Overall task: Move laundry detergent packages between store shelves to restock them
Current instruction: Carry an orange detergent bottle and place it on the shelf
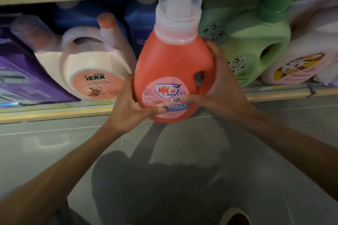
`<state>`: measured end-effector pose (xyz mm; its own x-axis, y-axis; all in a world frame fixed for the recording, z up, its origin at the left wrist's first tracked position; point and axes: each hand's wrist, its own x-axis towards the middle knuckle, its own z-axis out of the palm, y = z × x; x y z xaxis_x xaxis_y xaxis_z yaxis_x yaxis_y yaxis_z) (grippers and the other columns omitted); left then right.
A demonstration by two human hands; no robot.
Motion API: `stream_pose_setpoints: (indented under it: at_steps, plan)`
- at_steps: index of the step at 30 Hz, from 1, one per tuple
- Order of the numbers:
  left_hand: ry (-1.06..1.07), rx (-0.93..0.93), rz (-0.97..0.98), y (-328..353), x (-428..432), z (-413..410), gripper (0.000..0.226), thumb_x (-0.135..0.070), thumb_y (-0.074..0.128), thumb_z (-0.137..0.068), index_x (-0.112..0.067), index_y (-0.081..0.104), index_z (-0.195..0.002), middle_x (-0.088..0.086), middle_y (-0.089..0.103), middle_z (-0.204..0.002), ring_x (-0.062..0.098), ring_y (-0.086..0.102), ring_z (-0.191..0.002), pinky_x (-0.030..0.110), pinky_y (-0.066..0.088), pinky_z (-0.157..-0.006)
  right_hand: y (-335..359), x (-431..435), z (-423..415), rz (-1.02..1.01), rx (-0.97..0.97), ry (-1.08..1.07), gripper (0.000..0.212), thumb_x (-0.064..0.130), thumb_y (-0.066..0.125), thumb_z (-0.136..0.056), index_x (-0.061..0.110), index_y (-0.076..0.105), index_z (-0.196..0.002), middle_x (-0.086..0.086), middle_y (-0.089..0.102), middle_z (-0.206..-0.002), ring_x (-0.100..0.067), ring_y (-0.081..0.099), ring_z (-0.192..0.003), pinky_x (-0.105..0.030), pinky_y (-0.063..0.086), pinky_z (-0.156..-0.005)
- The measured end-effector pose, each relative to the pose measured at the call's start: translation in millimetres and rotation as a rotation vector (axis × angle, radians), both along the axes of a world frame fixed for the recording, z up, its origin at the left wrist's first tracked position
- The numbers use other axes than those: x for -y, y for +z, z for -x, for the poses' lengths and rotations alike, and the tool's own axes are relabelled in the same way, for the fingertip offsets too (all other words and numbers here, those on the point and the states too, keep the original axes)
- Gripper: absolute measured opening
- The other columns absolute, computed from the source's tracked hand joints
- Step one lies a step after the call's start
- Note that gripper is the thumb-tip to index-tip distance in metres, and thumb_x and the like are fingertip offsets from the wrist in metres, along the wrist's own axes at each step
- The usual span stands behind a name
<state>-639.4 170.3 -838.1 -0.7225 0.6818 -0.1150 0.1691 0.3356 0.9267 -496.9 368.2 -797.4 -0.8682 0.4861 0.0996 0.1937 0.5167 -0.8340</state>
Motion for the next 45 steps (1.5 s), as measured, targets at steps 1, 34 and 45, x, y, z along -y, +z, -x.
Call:
stream_pose_setpoints:
  at_steps: [1, 34, 45]
  plan:
    - [0.000, 0.043, -0.013, 2.5, 4.6, -7.6, 0.103, -0.033, 0.102, -0.044, -0.029, 0.041, -0.126, -0.010, 0.065, -0.116, 0.008, 0.070, -0.105, 0.037, 0.063, -0.081, 0.4, 2.9, -5.3, 0.044, -0.004, 0.003, 0.127, 0.041, 0.095, -0.051, 0.034, 0.018, -0.151, 0.002, 0.038, -0.148, -0.014, 0.048, -0.131, -0.043, 0.052, -0.101]
    - [0.049, 0.525, -0.014, 36.5, 93.1, -50.7, 0.075, -0.043, 0.080, -0.070, -0.019, 0.051, -0.135, 0.001, 0.072, -0.124, 0.023, 0.072, -0.108, 0.045, 0.060, -0.088, 44.4, 72.8, -8.8, 0.332, 0.142, -0.060, 0.093, 0.028, 0.094, -0.055, 0.035, 0.049, -0.135, 0.019, 0.066, -0.114, 0.010, 0.062, -0.103, -0.011, 0.051, -0.085]
    - [0.100, 0.590, 0.163, 157.3, 182.0, -37.8, 0.066, -0.038, 0.080, -0.079, -0.017, 0.050, -0.134, -0.005, 0.071, -0.123, 0.012, 0.072, -0.107, 0.032, 0.060, -0.087, 136.4, 149.4, 16.1, 0.514, 0.223, 0.018, 0.095, 0.022, 0.093, -0.058, 0.028, 0.048, -0.142, 0.010, 0.067, -0.124, -0.006, 0.067, -0.107, -0.040, 0.060, -0.089]
